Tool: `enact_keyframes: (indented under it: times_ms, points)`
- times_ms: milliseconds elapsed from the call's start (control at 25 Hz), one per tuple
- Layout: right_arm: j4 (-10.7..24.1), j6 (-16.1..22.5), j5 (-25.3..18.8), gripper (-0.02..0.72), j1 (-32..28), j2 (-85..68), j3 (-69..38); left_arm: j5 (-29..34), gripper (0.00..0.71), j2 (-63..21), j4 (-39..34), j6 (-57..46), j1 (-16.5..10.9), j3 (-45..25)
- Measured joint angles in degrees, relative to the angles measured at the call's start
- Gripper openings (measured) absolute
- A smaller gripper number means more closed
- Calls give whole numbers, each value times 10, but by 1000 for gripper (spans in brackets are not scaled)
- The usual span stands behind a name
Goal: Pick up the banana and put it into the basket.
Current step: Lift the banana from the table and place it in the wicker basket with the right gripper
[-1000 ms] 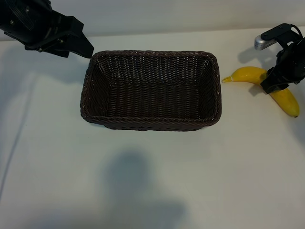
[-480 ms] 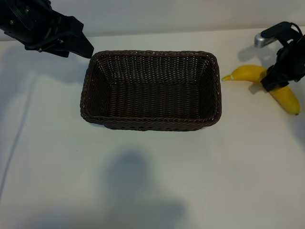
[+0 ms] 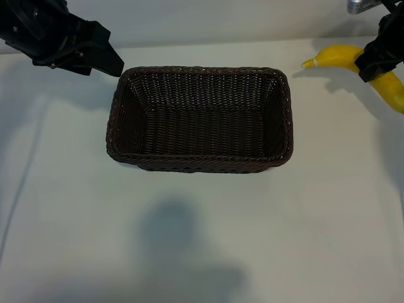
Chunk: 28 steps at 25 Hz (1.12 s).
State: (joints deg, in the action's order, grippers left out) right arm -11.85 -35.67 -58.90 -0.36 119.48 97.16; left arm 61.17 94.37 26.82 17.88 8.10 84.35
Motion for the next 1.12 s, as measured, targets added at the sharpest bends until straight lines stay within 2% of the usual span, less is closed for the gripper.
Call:
enact_keyframes:
  times_ms: [320, 480, 600, 720, 920, 1120]
  points:
    - [6, 12, -86, 417, 0, 0, 58, -2, 595, 0, 0, 0, 0, 0]
    - [6, 26, -114, 417, 0, 0, 92, -3, 595, 0, 0, 2, 0, 0]
    - [2, 31, -114, 417, 0, -1, 119, -5, 595, 0, 0, 4, 0, 0]
    - [-21, 29, -115, 417, 0, -8, 127, -6, 595, 0, 0, 4, 0, 0]
    - [-59, 1, -117, 417, 1, -21, 129, -10, 595, 0, 0, 5, 0, 0]
    - [-63, -20, -118, 417, 13, -34, 129, -14, 595, 0, 0, 5, 0, 0]
